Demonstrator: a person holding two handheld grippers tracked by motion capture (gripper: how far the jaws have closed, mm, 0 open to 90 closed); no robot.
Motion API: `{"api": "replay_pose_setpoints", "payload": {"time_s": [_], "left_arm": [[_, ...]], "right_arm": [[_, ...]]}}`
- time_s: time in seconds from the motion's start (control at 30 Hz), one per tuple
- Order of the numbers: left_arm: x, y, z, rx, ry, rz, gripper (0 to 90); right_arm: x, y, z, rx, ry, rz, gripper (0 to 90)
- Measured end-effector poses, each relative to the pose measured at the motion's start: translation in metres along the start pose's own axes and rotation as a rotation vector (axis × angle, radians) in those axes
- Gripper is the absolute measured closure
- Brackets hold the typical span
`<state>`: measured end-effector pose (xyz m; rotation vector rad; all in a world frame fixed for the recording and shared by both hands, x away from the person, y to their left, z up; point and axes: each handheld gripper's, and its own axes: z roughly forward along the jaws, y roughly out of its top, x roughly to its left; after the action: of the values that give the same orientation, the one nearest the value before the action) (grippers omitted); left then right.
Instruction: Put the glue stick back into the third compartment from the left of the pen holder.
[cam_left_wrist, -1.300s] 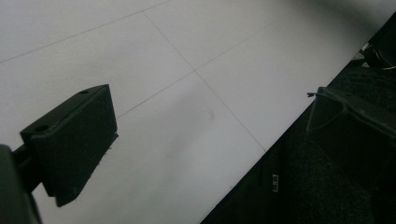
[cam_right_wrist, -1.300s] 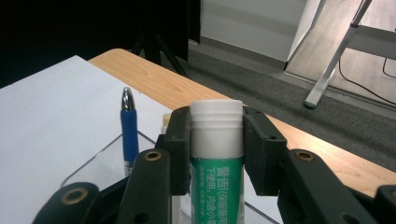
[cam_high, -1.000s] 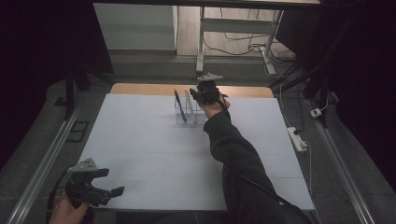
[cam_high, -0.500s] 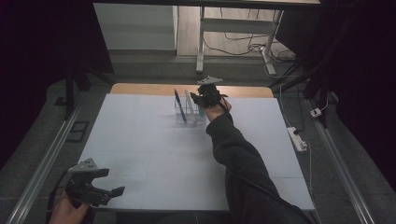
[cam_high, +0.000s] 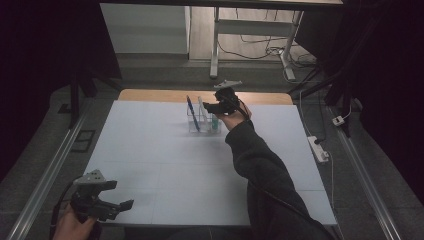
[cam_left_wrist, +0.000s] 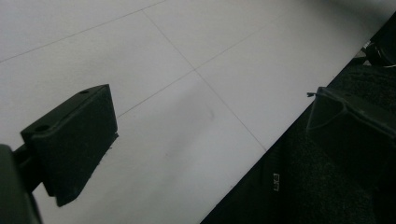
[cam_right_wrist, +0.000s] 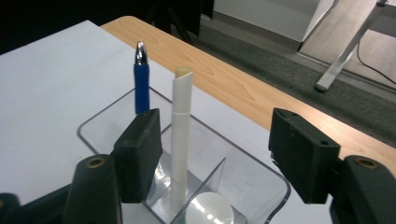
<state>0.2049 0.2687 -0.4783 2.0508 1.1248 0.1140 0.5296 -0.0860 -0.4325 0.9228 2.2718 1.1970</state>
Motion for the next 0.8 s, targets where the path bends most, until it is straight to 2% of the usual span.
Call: {"api": "replay_pose_setpoints", "payload": {"time_s": [0.17, 0.27, 0.37, 0.47, 0.8], "left_arm": [[0.0, 0.0, 0.0, 0.0, 0.001, -0.001, 1.8], [0.0, 0.0, 0.0, 0.0, 0.0, -0.002, 1.8], [0.0, 0.0, 0.0, 0.0, 0.0, -0.002, 1.8], [0.0, 0.0, 0.0, 0.0, 0.0, -0.002, 1.8], [0.0, 0.001, 0.0, 0.002, 0.001, -0.001, 1.8]], "right_arm": [[0.002, 0.002, -0.006, 0.009, 0.019, 0.016, 26.8], [0.004, 0.003, -0.01, 0.022, 0.022, 0.01, 24.3], [0.005, 0.002, -0.012, 0.049, 0.044, 0.014, 18.7], [0.006, 0.0, -0.015, 0.068, 0.048, -0.003, 15.0], [0.006, -0.01, -0.028, 0.125, 0.07, 0.0, 5.7]]}}
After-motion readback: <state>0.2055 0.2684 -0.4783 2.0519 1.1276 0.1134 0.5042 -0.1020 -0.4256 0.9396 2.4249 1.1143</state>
